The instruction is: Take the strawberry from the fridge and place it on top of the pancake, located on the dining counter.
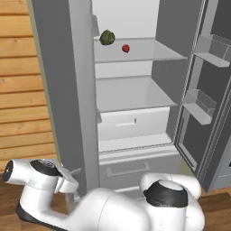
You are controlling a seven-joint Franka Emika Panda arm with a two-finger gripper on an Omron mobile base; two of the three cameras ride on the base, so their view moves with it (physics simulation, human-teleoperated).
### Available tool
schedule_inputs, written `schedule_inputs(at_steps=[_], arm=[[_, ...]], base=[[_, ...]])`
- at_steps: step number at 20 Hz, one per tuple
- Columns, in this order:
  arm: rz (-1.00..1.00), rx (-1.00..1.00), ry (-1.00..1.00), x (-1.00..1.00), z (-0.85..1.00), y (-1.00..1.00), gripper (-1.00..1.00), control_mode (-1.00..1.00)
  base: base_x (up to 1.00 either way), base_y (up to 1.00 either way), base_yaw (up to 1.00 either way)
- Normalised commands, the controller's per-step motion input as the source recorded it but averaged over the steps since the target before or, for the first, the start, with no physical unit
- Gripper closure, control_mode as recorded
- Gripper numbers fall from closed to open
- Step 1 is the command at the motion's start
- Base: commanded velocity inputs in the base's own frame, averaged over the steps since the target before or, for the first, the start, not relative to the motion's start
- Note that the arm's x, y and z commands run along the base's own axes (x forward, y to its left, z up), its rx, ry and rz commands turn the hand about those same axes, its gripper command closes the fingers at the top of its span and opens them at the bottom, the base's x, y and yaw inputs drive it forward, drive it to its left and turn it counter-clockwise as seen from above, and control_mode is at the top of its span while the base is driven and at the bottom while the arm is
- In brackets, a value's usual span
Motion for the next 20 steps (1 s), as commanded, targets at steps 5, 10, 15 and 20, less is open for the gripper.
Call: schedule_inputs(at_steps=[5, 10, 15, 20], arm=[[-0.13, -0.16, 0.01, 0.0, 0.0, 0.58, -1.0, -1.0], [-0.12, -0.1, 0.02, -0.13, 0.08, 0.71, -1.0, -1.0], [0.04, 0.13, 0.15, -0.85, 0.22, -0.05, -1.0, -1.0], [0.42, 0.29, 0.01, -0.81, 0.42, -0.47, -1.0, -1.0]], base=[[0.0, 0.0, 0.0], [0.0, 0.0, 0.0], [0.0, 0.0, 0.0], [0.0, 0.0, 0.0]])
